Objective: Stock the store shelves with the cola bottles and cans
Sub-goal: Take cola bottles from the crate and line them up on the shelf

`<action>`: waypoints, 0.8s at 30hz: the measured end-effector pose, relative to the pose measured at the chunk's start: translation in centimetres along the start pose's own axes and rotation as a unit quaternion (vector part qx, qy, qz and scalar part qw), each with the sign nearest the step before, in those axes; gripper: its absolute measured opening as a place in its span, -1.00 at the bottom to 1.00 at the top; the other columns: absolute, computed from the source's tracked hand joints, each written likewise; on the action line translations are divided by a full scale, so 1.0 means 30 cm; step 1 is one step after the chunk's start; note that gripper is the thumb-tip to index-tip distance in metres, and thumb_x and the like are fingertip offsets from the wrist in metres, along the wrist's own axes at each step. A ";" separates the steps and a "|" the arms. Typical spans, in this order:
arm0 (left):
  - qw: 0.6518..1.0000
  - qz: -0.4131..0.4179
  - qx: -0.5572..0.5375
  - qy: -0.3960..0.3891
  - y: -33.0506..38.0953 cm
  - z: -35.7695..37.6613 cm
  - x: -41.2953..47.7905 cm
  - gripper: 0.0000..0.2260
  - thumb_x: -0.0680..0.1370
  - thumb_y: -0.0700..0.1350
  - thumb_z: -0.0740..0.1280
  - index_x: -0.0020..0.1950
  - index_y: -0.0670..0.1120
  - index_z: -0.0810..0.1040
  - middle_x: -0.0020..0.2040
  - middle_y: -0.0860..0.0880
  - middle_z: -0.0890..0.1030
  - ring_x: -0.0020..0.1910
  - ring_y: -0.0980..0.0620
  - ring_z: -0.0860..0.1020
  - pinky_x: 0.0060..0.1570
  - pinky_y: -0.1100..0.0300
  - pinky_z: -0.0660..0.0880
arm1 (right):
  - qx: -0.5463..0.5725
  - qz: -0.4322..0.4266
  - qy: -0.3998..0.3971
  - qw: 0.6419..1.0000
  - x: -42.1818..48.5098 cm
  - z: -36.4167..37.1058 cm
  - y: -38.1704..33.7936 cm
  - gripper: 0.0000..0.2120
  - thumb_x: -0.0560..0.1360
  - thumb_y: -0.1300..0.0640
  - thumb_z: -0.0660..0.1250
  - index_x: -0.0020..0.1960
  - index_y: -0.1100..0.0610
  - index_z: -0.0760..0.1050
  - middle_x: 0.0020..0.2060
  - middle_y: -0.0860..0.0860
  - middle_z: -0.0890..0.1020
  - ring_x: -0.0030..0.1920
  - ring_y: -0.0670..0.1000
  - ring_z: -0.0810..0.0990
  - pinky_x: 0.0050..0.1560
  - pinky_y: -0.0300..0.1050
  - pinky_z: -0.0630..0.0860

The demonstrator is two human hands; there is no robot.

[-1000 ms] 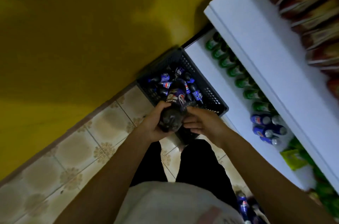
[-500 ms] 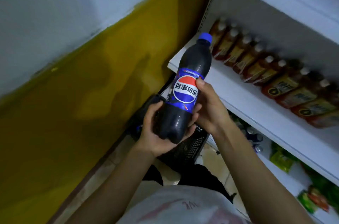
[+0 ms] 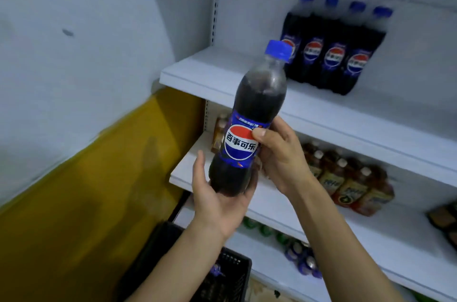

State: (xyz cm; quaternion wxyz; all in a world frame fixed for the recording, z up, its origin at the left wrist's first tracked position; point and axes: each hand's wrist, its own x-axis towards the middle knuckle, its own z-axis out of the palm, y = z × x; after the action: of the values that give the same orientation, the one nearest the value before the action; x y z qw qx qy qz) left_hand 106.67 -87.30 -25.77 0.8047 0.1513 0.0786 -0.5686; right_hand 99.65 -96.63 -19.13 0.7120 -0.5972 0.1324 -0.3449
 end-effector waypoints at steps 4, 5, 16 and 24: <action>0.998 0.030 0.041 -0.030 -0.070 0.214 0.105 -0.61 0.51 0.10 0.30 0.17 -0.15 0.59 0.03 -0.27 0.66 -0.07 -0.19 0.67 -0.02 -0.01 0.61 | -0.090 -0.057 0.018 0.994 0.065 -0.101 -0.155 -0.53 0.42 0.10 0.43 0.30 0.02 0.42 0.07 -0.06 0.67 0.09 -0.04 0.65 -0.02 -0.22 0.57; 0.998 0.033 0.045 -0.039 -0.087 0.257 0.131 -0.62 0.52 0.10 0.29 0.18 -0.14 0.58 0.02 -0.27 0.66 -0.07 -0.19 0.67 0.01 -0.02 0.60 | -0.128 -0.074 0.033 0.988 0.078 -0.126 -0.195 -0.47 0.42 0.05 0.45 0.33 -0.02 0.37 0.09 -0.11 0.66 0.11 -0.11 0.63 -0.04 -0.27 0.57; 0.905 0.177 0.387 -0.023 -0.183 0.524 0.525 -0.70 0.58 0.11 0.22 0.18 -0.05 0.50 0.07 -0.11 0.64 0.06 -0.04 0.62 0.03 0.05 0.59 | -0.347 -0.133 0.157 0.915 0.288 -0.421 -0.325 -0.34 0.25 0.00 0.59 0.25 -0.07 0.36 0.02 -0.21 0.57 0.04 -0.17 0.60 0.00 -0.25 0.55; 0.592 0.328 0.734 0.047 -0.153 0.521 0.763 -0.62 0.59 -0.09 0.25 0.40 -0.09 0.36 0.37 -0.12 0.40 0.33 -0.10 0.39 0.31 0.03 0.35 | -0.374 -0.054 0.178 0.908 0.489 -0.626 -0.218 -0.32 0.27 0.12 0.59 0.31 0.08 0.37 0.20 0.04 0.58 0.14 0.02 0.58 0.14 -0.03 0.53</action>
State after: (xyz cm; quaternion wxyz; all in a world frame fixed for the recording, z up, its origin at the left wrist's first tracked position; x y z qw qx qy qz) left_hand 109.44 -114.32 -18.59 0.5484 0.7329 -0.3832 -0.1234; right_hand 96.85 -120.73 -14.44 0.3810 -0.7545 0.3440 -0.4089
